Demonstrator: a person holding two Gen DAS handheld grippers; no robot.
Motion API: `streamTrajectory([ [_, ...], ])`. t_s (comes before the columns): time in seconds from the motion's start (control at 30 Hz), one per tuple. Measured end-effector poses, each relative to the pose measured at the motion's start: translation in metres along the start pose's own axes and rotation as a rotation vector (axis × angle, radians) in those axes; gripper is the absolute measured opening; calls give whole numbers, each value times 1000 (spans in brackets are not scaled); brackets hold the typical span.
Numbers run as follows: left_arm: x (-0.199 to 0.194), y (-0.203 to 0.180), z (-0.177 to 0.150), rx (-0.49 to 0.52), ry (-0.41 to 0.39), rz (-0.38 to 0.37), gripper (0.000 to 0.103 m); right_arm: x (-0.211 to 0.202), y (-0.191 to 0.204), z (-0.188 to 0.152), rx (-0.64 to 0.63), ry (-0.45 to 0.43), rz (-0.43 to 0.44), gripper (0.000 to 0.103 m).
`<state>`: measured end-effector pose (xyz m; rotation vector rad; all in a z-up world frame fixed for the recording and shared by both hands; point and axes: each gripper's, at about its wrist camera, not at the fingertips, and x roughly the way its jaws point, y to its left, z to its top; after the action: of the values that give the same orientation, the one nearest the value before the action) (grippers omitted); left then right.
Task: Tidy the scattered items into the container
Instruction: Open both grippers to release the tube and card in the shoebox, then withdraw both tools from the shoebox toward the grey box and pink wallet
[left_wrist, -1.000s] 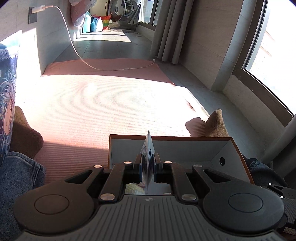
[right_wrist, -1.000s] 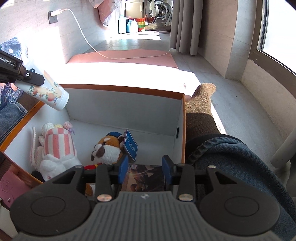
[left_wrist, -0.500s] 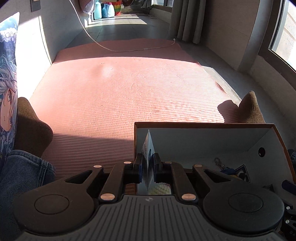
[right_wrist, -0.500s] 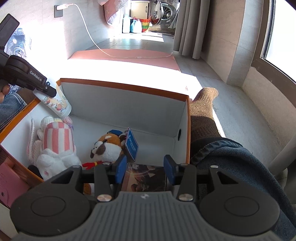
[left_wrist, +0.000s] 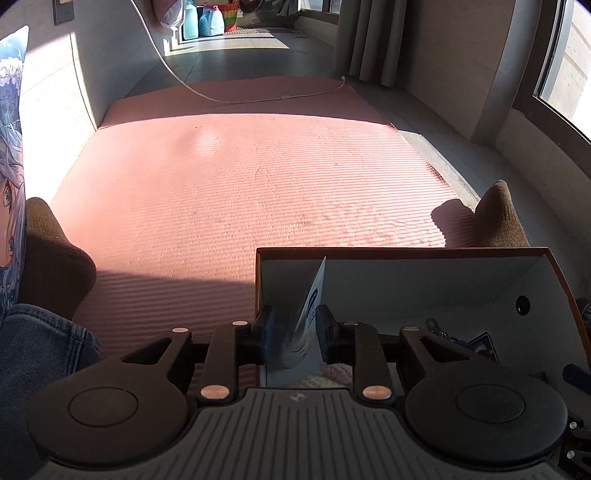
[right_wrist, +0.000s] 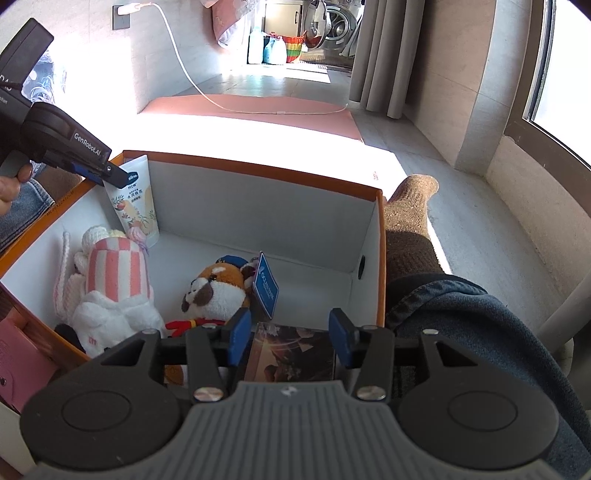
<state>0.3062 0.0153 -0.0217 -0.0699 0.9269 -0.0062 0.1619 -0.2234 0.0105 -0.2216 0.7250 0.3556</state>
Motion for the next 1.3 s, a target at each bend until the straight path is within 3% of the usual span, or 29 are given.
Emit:
streamTrajectory([
  [0.17,-10,0,-2,-20,-18,-22,39,0,-2,0,8,-7,-4,52],
  [0.27,-25,-3,-4,-17,-64,-35,53,-2,-4,0,21,-15,-5,54],
  [0.5,-69,-5,-4,-10,-160,-66,56,-12,-3,3,34,-56,-21,57],
  [0.67,-95,-3,-4,26,-177,-73,57,-30,4,6,30,-99,-27,58],
  [1.03,-177,34,-19,130,-224,17,57,-79,33,10,45,-188,18,58],
  [1.3,-236,70,-47,280,-164,108,58,-108,74,8,8,-199,125,60],
])
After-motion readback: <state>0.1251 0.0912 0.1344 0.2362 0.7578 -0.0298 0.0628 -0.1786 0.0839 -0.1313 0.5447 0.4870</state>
